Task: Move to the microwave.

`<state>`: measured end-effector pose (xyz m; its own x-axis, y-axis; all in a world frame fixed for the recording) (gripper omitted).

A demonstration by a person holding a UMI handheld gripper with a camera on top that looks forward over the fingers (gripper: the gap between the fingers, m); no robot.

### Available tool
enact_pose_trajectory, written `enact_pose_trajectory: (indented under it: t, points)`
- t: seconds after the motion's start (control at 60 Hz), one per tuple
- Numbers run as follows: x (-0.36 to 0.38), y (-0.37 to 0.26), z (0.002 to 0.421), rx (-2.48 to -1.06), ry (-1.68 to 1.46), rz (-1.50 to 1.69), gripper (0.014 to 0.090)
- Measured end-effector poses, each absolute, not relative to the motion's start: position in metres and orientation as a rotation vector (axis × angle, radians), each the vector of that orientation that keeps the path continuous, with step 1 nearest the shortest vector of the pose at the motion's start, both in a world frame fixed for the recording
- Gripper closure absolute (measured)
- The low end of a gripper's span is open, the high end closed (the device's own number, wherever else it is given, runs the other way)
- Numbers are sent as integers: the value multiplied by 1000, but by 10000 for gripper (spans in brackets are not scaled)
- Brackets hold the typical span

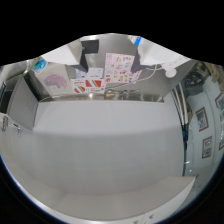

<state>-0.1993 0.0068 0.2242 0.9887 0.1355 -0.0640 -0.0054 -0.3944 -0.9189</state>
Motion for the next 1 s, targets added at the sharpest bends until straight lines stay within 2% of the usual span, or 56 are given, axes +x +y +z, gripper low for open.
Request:
enact_pose_trajectory:
  t: [0.367, 0.567, 1.0]
  points:
    - [-142, -23, 217, -2002, -92, 131, 205]
    - [-84, -50, 203, -2042, -92, 134, 201]
    - [141, -64, 169, -2087, -34, 10, 208]
